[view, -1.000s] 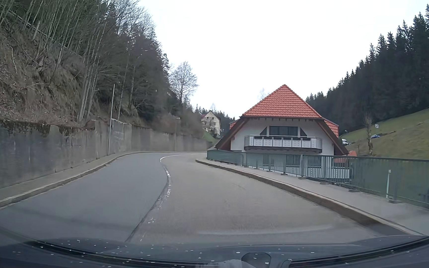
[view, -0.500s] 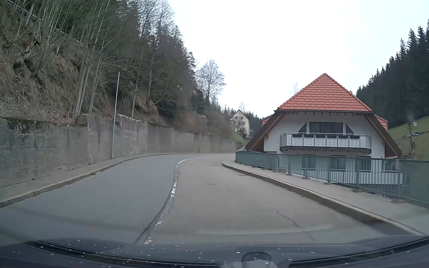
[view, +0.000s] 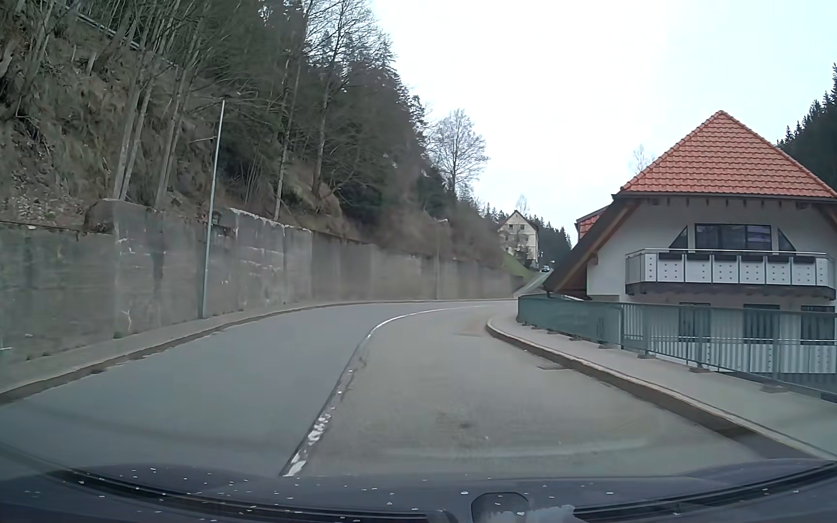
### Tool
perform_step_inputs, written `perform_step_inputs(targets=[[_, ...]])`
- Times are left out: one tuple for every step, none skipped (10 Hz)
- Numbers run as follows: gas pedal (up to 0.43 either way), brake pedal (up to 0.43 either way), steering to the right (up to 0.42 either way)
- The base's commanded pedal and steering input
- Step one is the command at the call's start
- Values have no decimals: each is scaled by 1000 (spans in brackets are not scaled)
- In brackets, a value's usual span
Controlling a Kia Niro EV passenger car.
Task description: Follow the waypoints while adhering to traffic rules and regulations
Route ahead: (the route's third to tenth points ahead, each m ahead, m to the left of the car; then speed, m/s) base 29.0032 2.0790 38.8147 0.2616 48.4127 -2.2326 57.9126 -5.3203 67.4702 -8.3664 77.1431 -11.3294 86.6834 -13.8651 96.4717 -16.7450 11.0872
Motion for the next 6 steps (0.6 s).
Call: perform_step_inputs(targets=[[177,0,-43],[177,0,-39],[177,0,-36],[177,0,-26],[177,0,-19],[177,0,-11]])
